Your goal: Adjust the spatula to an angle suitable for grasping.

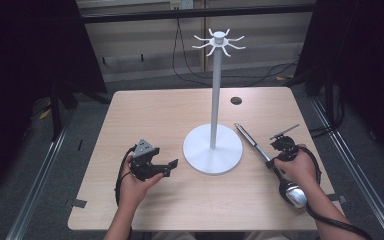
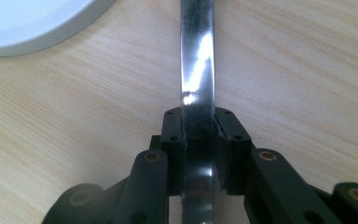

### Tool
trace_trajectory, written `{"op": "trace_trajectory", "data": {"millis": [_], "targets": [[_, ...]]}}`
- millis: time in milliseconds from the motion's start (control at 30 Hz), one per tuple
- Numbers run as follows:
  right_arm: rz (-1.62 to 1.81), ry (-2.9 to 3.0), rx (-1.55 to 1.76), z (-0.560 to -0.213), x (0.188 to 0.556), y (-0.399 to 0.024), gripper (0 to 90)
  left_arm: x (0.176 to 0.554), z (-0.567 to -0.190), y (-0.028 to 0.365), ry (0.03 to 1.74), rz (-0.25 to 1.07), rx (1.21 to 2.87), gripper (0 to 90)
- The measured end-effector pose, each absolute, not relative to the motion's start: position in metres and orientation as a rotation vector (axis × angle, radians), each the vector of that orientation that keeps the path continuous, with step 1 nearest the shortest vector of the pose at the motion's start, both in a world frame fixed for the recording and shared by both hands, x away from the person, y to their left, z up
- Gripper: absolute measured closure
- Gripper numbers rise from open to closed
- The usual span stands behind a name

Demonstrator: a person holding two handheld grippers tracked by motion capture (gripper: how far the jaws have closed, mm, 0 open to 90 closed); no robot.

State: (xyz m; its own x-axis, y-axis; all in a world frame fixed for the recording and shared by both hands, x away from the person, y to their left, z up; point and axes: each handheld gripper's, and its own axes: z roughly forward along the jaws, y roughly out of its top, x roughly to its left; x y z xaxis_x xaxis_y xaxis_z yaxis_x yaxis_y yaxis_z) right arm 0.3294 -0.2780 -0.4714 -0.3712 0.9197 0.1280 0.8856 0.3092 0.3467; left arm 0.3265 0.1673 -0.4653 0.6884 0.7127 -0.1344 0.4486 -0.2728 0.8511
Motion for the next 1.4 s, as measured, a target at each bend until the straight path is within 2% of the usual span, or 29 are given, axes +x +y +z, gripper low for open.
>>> {"op": "trace_trajectory", "data": {"millis": [867, 1400], "targets": [[0.809, 2.342, 1.682, -0.447, 0.317, -0.297, 76.3, 0.326, -0.467, 0.163, 0.898, 0.329, 1.932, 13.8], [1.077, 2.158, 1.609, -0.428, 0.299, -0.302, 76.3, 0.322, -0.464, 0.154, 0.879, 0.293, 1.924, 14.0]]}}
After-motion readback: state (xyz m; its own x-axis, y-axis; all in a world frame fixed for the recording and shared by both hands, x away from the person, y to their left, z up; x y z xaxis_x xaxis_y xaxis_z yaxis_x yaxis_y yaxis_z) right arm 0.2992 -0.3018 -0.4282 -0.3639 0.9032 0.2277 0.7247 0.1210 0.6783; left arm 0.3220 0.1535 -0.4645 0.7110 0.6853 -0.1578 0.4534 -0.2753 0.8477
